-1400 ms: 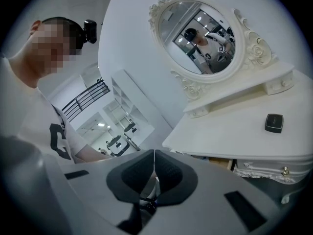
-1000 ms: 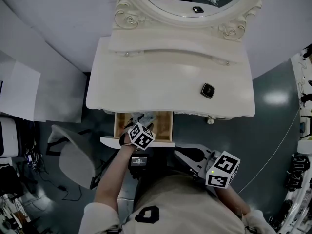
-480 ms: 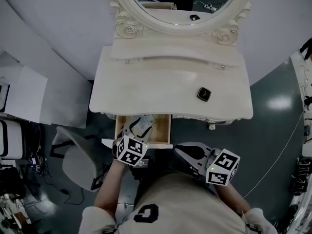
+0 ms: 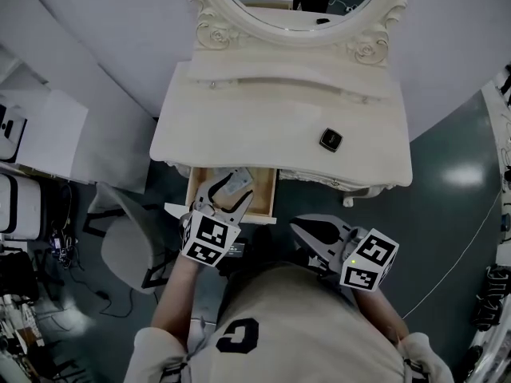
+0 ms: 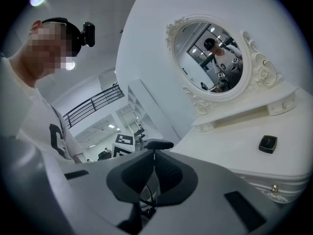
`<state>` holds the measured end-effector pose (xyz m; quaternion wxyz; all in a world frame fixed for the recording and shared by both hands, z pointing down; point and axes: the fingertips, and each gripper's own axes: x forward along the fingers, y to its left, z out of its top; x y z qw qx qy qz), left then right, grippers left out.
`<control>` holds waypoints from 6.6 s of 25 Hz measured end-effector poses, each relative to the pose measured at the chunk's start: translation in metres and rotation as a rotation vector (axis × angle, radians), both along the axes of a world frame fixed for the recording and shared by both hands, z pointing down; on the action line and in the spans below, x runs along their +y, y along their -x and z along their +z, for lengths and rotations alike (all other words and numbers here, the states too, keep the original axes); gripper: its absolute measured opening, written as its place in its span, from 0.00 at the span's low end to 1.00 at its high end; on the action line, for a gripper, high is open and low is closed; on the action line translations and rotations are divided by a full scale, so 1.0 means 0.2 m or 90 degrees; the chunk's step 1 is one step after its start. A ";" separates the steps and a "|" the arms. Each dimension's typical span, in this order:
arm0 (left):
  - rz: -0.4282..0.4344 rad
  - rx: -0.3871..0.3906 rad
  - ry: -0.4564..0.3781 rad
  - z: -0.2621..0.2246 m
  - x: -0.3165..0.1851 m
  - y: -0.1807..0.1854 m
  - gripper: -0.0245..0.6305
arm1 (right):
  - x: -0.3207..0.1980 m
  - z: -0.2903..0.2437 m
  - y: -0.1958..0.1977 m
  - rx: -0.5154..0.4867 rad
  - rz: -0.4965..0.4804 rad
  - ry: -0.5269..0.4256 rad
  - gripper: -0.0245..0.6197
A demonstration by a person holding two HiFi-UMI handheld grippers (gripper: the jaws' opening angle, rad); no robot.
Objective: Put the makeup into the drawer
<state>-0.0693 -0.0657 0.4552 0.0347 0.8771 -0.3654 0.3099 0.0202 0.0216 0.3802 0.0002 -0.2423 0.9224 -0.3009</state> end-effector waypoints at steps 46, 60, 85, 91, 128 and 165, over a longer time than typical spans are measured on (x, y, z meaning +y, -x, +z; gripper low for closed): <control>0.062 0.210 -0.059 -0.41 0.48 -0.33 0.12 | 0.27 0.00 -0.03 0.001 -0.030 0.013 0.08; 0.138 0.278 -0.048 -0.41 0.34 -0.16 0.12 | 0.12 0.07 0.15 0.102 0.025 0.015 0.08; 0.050 0.218 0.009 -0.28 -0.08 -0.51 0.12 | -0.65 0.34 -0.48 0.243 0.012 0.001 0.45; 0.017 0.204 0.015 -0.25 -0.15 -0.56 0.12 | -0.87 0.49 -0.65 0.373 0.026 -0.060 0.55; -0.050 0.179 0.017 -0.19 -0.25 -0.53 0.12 | -1.24 1.34 -0.84 0.553 -0.110 -0.003 0.60; -0.111 0.215 -0.046 -0.31 0.06 -0.05 0.12 | -0.99 1.07 -0.57 0.554 -0.033 -0.007 0.56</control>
